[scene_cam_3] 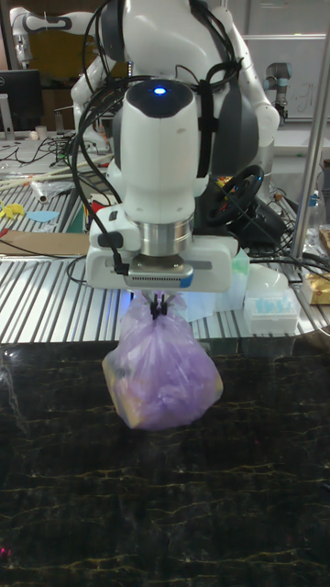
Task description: Pick up a bag of things
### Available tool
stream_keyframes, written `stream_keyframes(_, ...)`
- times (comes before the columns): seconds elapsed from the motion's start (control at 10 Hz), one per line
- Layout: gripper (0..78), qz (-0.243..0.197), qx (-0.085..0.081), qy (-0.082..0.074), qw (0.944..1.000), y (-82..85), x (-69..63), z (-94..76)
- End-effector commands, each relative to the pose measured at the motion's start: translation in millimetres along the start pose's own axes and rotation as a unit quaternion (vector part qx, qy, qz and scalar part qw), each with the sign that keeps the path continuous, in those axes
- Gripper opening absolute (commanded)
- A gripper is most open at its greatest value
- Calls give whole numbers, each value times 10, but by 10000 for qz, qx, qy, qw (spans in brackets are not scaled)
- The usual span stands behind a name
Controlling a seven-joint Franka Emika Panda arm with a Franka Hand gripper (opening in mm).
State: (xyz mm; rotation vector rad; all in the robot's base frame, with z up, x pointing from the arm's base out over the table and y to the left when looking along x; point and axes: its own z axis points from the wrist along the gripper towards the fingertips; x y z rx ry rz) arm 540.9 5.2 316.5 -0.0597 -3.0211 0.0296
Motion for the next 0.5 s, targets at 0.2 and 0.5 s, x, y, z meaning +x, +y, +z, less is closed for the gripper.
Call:
stream_keyframes(0.2,11,-96,49,-6,9999,2,-6,-14)
stream_keyframes(0.5,11,-92,65,-14,9999,2,-6,-14)
